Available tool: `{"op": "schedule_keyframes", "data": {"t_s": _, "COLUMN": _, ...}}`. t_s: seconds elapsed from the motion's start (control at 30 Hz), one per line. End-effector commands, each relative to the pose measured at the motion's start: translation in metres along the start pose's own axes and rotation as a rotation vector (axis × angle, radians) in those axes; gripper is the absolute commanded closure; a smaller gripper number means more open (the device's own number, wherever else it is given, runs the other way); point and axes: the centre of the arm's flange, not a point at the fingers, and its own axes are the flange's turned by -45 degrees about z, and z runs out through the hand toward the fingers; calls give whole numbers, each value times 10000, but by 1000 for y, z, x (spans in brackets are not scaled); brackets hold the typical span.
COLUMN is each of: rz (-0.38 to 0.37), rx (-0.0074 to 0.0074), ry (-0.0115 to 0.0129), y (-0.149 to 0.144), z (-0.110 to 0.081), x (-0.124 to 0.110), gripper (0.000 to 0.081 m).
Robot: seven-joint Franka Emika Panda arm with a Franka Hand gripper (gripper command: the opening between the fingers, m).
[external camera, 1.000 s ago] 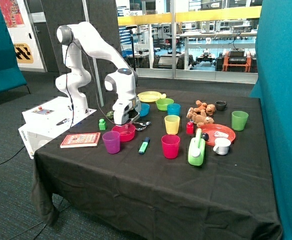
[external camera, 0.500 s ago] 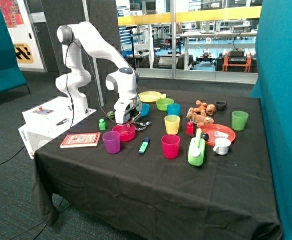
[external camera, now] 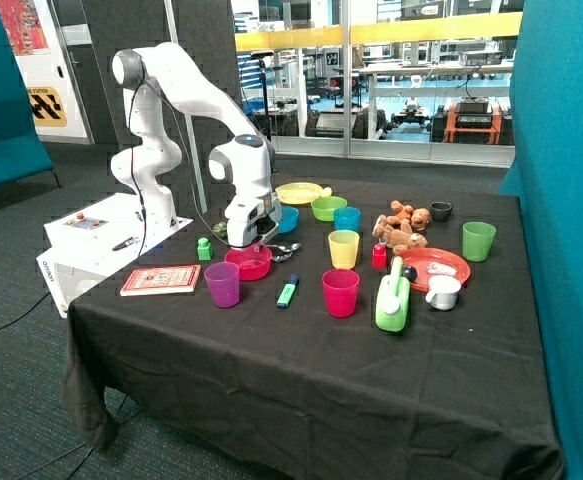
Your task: Stack the bowls
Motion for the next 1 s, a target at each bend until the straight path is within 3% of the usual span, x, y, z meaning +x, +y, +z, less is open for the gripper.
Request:
{"op": "schedule_keyframes", "data": {"t_s": 0.0, "rz": -15, "rx": -20, "ry": -4, "y": 2, "z": 4, "x": -2, "gripper": 808}}
{"op": "schedule_keyframes", "data": {"t_s": 0.1, "rz": 266, "rx": -20, "ry": -3, "y": 1, "z": 6, "x": -2, "gripper": 808}}
{"op": "schedule_keyframes", "data": {"t_s": 0.17, "rz": -104, "rx": -20, "ry": -4, "y": 0, "z": 2, "x": 0, "gripper": 808}}
{"op": "schedule_keyframes", "data": {"t_s": 0.2, "rz": 200, "rx": -20, "ry": -3, "y": -2, "z": 2, "x": 1, "gripper": 808}}
{"op": "schedule_keyframes", "data": {"t_s": 0.27, "rz": -233, "rx": -20, "ry": -4, "y": -6, "z": -9, "x": 4, "gripper": 808}}
{"op": "schedule_keyframes", "data": {"t_s": 0.33, "rz": 142, "rx": -20, "ry": -4, "y": -9, "z": -12, "x": 5, "gripper": 808}}
{"op": "schedule_keyframes", "data": {"t_s": 0.37, "rz": -265, "rx": -20, "ry": -4, "y": -9, "z": -15, "x": 6, "gripper": 808}}
{"op": "schedule_keyframes", "data": {"t_s": 0.5, "rz": -528, "rx": -20, "ry": -4, "y": -18, "z": -37, "x": 12, "gripper": 808}}
{"op": "schedule_keyframes", "data": {"t_s": 0.97, "rz": -1161, "rx": -19, "ry": -5, "y": -49, "z": -76, "x": 13, "gripper": 808}}
